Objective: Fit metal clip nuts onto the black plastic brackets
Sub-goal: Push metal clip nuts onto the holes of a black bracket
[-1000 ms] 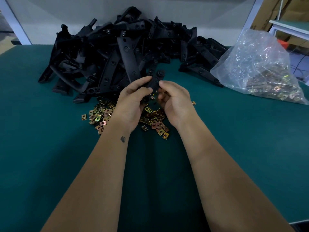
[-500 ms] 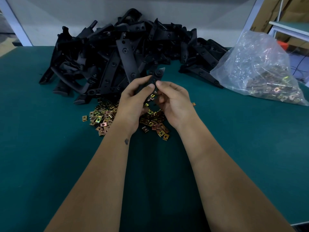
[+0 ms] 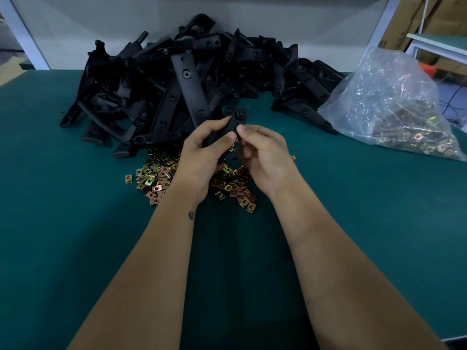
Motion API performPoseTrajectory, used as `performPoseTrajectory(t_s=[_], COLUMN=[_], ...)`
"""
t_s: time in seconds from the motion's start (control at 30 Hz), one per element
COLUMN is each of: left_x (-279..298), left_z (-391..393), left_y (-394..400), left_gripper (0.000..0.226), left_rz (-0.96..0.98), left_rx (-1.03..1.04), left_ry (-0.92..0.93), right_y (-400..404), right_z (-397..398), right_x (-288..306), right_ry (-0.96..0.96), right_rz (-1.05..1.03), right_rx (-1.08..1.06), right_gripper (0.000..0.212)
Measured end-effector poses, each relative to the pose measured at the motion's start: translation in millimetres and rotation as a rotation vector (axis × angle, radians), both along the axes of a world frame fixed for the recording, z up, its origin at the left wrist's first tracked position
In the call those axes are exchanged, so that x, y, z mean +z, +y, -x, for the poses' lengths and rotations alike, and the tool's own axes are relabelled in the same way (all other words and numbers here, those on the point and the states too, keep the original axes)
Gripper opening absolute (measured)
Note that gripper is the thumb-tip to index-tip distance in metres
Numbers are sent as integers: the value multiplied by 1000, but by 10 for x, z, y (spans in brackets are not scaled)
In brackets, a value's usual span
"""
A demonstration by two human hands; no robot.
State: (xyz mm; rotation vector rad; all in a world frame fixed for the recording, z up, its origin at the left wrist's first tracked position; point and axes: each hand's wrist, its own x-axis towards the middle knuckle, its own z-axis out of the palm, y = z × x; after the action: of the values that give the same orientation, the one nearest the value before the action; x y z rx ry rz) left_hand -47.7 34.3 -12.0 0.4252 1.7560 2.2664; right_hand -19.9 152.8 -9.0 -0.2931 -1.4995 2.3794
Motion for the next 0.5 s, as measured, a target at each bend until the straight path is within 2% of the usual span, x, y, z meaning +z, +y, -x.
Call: performPoseTrajectory(t_s=[0.5], left_x=[-25], left_z=[40], left_y=[-22], left_gripper=[22], left_rz=[85], left_rx=[-15], left_ry=[71], right_y=[123], right_z=[-37], right_x=[30], right_ry=[-46], right_rz=[-117], right_rx=[91], right_gripper=[20])
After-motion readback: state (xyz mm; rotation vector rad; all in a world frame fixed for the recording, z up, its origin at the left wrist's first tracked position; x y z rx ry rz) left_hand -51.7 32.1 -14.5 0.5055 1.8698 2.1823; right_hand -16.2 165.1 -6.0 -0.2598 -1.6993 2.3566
